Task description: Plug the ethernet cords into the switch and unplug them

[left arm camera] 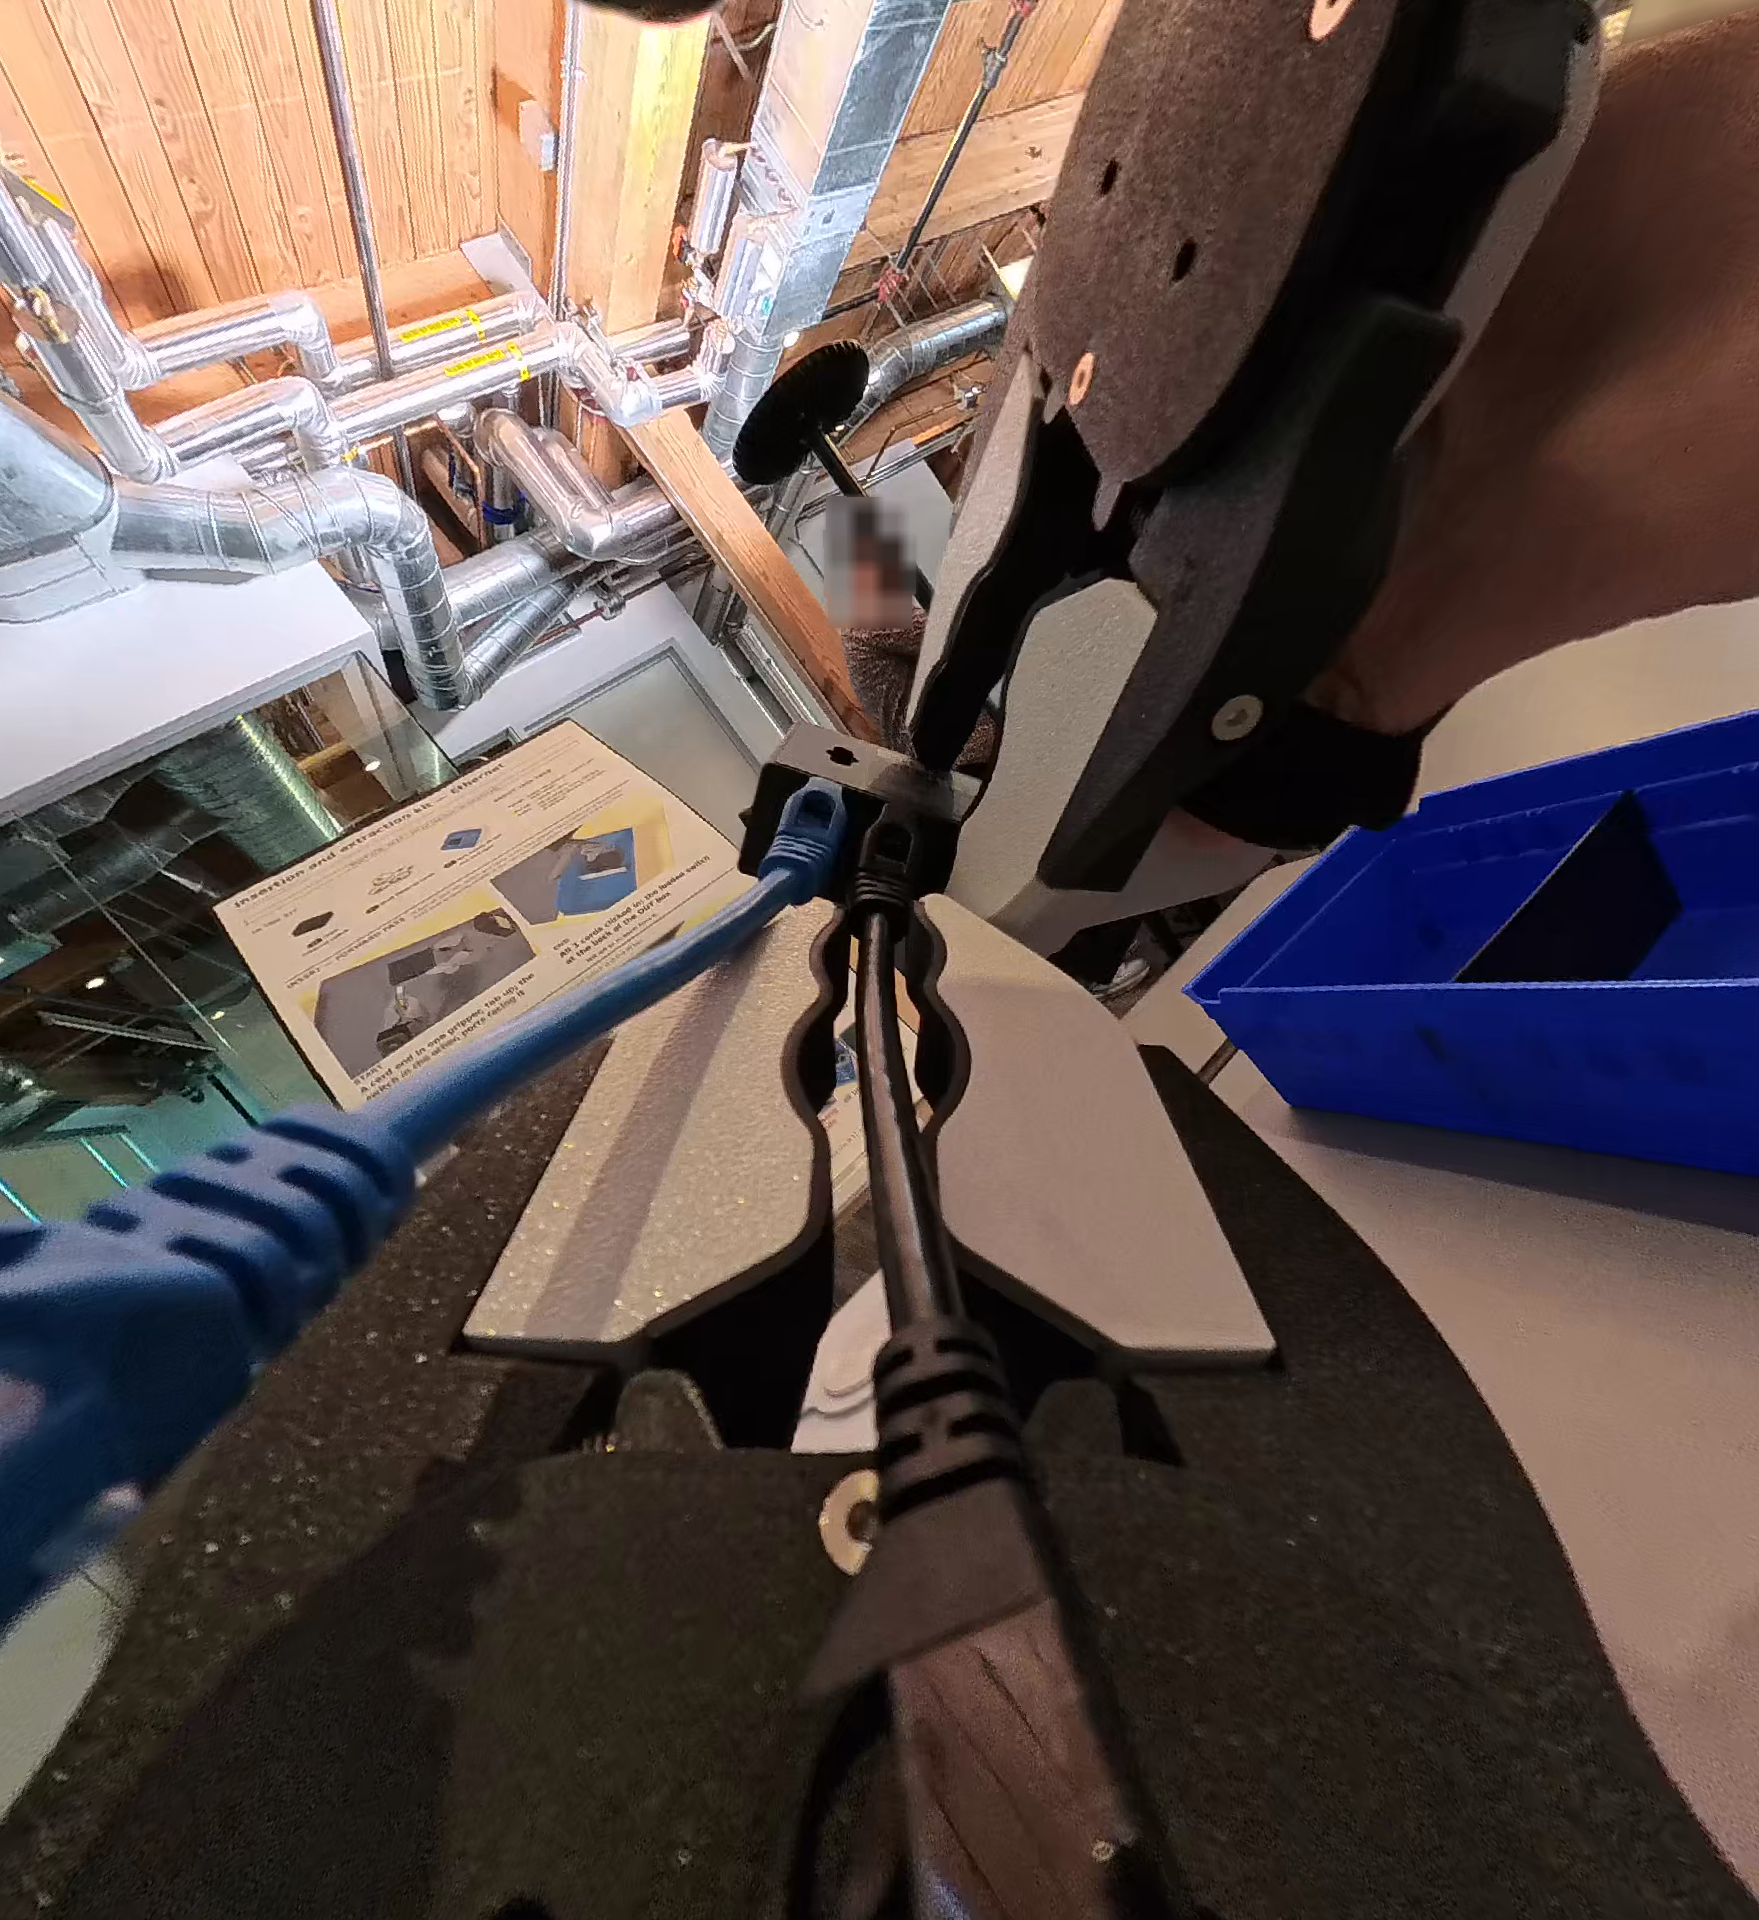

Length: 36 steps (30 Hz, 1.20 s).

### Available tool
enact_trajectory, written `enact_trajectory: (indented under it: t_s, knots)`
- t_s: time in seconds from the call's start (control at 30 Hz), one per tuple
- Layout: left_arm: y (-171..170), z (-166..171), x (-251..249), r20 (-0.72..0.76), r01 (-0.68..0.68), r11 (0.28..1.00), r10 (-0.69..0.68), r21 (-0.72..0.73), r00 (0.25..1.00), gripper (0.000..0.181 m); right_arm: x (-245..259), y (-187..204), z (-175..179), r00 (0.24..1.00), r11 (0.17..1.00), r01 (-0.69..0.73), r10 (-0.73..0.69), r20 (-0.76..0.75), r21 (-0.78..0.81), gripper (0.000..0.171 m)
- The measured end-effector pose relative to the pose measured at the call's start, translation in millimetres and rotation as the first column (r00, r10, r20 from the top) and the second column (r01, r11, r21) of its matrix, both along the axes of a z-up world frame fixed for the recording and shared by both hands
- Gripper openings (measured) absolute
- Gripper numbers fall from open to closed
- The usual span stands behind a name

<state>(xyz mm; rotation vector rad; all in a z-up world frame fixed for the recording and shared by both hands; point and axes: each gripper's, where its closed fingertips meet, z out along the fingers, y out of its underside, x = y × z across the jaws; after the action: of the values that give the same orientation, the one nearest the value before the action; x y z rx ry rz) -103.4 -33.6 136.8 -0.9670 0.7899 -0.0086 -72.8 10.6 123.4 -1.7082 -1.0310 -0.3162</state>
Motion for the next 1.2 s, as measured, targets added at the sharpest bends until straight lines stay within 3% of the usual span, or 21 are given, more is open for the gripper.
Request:
enact_trajectory:
  t_s: [0.4,0.7,0.97,1.1,1.2]
  knots:
    - [-2,2,-2,0.017,0.014,1.000,-0.014,-0.023,1.000,0.010,-2,0,3,1.000,0.999,-0.001,0.001,0.003,0.050,0.061]
    - [-24,20,-3,0.070,0.084,0.992,-0.091,0.089,0.993,0.010,-7,-22,22,0.964,0.966,-0.222,0.238,-0.117,0.133,0.063]
    - [-35,27,-1,0.096,0.128,0.987,-0.137,0.093,0.986,0.010,-10,-36,21,0.848,0.902,-0.428,0.419,-0.325,0.047,0.063]
    - [-35,25,2,0.098,0.155,0.986,-0.161,0.064,0.982,0.007,-9,-37,18,0.801,0.878,-0.479,0.438,-0.409,0.000,0.060]
    - [-25,11,8,0.062,0.158,0.987,-0.158,0.003,0.986,0.007,-3,-27,-1,0.813,0.883,-0.462,0.382,-0.439,-0.087,0.060]
